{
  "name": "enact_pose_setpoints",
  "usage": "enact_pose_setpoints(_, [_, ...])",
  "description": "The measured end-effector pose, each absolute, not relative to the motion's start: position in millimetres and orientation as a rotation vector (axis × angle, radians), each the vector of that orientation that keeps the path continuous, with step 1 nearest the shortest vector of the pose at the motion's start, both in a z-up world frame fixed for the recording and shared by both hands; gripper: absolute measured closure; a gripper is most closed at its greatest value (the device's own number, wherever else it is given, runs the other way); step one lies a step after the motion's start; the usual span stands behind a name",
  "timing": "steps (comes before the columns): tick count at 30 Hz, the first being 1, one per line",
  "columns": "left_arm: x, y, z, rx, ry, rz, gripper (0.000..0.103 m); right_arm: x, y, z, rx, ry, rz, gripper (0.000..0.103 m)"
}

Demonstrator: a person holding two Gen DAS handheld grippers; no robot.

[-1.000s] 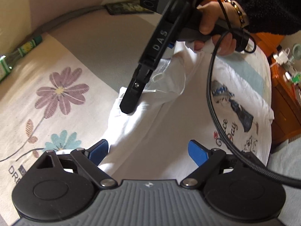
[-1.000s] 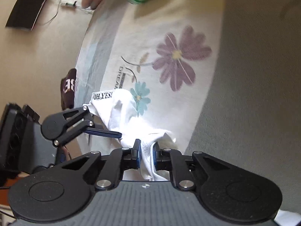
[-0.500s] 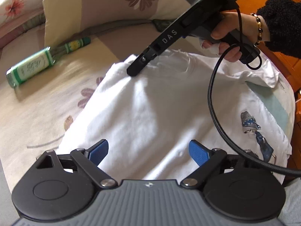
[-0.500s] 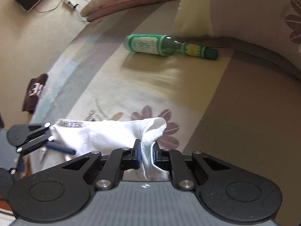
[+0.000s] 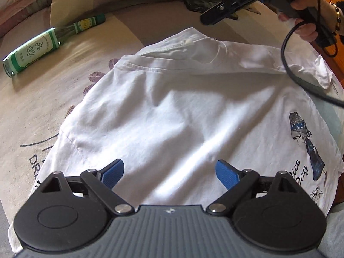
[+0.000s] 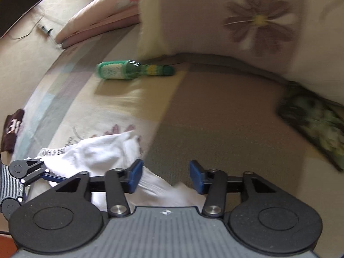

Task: Fold clothes

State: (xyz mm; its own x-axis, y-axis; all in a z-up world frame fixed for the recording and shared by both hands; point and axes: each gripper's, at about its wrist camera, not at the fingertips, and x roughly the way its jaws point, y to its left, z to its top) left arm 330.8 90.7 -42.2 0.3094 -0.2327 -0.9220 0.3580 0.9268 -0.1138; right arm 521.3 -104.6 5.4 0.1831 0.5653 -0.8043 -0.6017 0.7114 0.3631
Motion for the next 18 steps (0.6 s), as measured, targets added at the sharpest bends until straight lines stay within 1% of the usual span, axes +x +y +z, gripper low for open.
enact_pose_setpoints(5, [340.5,74.0,-45.8,0.126,1.202,-0.422,0.011,521.8,-168.4,-0.6,-0.03,1.13,0.651,0.043])
enact_pose_setpoints(9, [344.0,60.6,-47.2,0.148,1.207,-0.445,0.011,525.2,-192.5,-19.5,-0.081,1.165,0.57,0.043])
enact_pose_setpoints(13, [346.8,47.3,-48.4,0.176,1.21,-0.469,0.011,527.7,-191.4,-33.6,-0.113,1.168,0.6,0.043])
enact_pose_setpoints(18, [350.1,31.7,-49.8,0.206,1.214,-0.495,0.011,535.6,-166.9,-42.7,-0.141,1.148,0.682,0.043])
